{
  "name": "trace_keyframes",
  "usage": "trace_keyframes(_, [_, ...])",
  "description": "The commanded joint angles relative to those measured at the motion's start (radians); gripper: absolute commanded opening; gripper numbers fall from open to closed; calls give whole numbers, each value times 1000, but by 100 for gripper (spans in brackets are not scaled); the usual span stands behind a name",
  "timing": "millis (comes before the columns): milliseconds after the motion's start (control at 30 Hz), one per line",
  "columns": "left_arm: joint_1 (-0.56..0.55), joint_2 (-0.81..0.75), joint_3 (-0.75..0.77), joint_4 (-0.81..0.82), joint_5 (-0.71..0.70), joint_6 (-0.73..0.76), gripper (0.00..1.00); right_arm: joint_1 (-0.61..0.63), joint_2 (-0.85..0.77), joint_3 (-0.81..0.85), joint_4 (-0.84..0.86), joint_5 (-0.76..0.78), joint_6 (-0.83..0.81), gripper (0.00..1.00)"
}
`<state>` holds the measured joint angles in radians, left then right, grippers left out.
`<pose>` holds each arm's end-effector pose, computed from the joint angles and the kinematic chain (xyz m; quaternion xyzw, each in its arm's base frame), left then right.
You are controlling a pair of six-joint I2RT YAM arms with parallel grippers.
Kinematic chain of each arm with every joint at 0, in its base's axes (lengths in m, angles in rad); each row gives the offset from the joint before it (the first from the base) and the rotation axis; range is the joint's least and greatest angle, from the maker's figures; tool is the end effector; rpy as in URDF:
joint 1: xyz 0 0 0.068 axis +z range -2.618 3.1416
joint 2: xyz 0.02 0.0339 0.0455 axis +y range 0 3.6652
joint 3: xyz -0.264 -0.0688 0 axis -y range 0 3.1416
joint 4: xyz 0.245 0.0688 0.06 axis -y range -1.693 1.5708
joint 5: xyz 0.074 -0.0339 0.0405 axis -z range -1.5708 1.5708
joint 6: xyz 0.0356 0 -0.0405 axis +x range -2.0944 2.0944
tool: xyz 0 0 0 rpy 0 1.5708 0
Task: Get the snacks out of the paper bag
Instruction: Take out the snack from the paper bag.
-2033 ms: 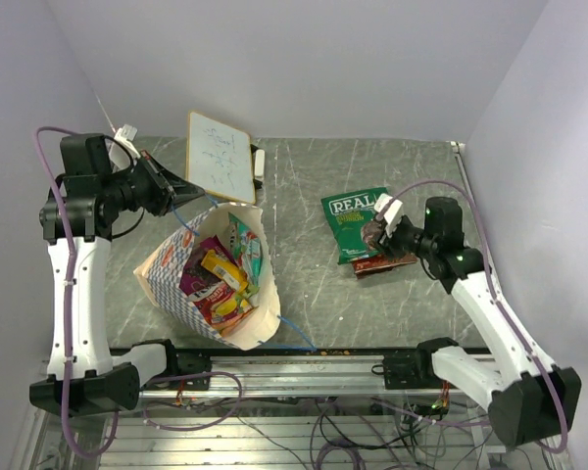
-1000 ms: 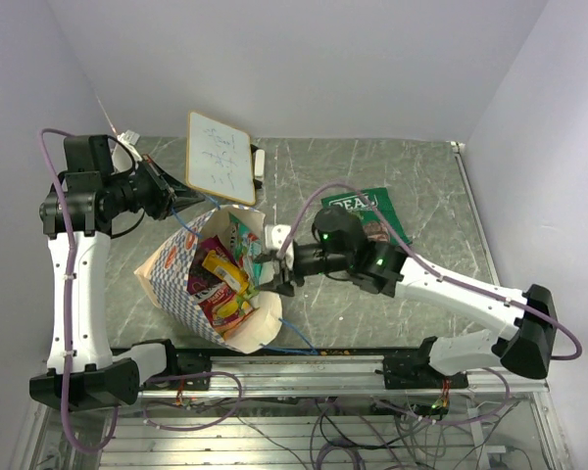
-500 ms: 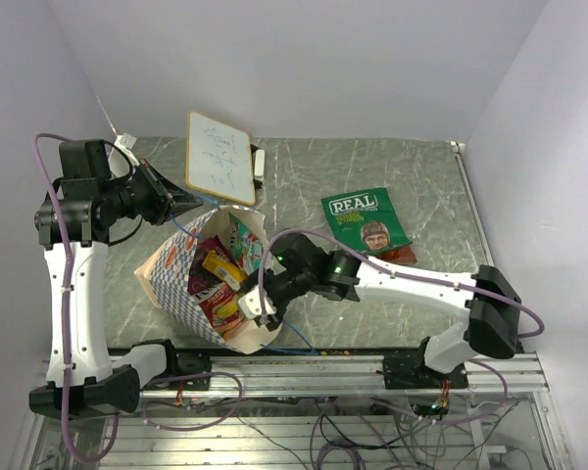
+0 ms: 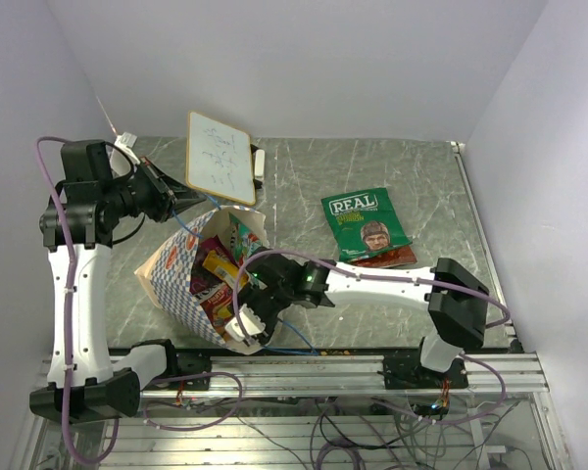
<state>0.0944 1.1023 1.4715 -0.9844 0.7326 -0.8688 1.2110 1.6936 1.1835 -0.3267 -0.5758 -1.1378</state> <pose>0.1911 -0.0058 0.4354 -0.2381 0.8111 -0.4566 0.2774 0.1104 0.3485 0.2311 -0.8649 0.2516 0.2774 0.3341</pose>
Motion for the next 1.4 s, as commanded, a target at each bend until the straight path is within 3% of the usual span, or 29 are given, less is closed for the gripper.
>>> trace_keyframes(0, [-1, 20, 24, 40, 52, 10, 7, 28, 37, 31, 53, 29, -6, 58])
trace_keyframes(200, [-1, 38, 36, 30, 69, 18, 7, 57, 118, 37, 161, 121, 31, 52])
trace_keyframes(467, [-1, 43, 46, -3, 68, 38, 7, 60, 112, 33, 256, 264, 107, 2])
trace_keyframes(500, [-1, 41, 48, 0, 69, 35, 7, 59, 99, 25, 258, 267, 110, 0])
trace_keyframes(900, [0, 11, 30, 1, 53, 34, 7, 15, -122, -74, 343, 224, 349, 0])
trace_keyframes(1367, [-2, -2, 27, 72, 37, -32, 7, -23, -224, 6, 296, 292, 476, 0])
